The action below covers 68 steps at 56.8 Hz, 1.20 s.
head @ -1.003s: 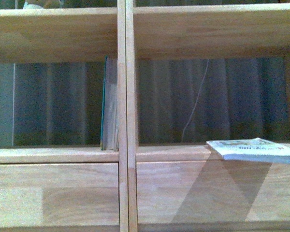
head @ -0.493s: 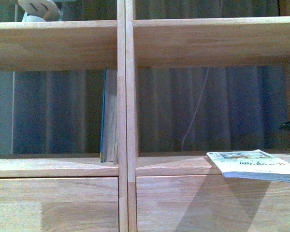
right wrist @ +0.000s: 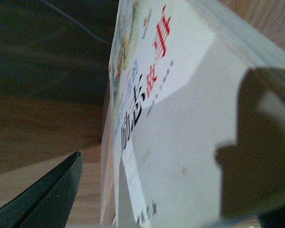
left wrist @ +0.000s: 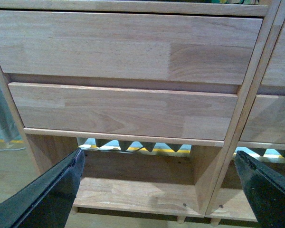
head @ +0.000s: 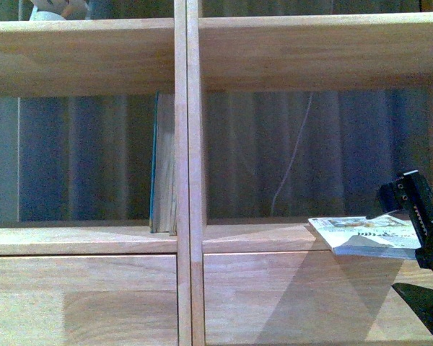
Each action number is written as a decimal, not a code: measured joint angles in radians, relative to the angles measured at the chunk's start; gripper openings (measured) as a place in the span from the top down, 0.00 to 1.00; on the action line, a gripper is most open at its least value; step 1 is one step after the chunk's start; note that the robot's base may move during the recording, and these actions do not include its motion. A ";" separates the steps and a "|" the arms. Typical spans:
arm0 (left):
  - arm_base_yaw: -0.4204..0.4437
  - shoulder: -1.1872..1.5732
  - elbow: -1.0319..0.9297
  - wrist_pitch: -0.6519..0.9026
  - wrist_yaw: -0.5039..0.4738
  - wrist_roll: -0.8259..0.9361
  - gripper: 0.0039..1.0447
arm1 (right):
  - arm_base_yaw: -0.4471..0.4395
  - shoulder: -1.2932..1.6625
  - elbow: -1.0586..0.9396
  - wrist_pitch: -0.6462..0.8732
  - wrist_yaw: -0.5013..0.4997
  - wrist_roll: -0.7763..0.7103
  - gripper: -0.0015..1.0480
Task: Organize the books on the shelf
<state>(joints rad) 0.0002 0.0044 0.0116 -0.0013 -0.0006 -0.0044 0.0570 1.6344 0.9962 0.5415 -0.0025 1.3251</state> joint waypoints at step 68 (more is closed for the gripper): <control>0.301 0.740 0.496 0.272 0.691 -0.181 0.06 | 0.004 -0.229 -0.029 0.158 -0.237 -0.069 0.88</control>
<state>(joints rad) 0.3012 0.7448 0.5079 0.2707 0.6907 -0.1856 0.0608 1.4059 0.9676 0.6998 -0.2394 1.2556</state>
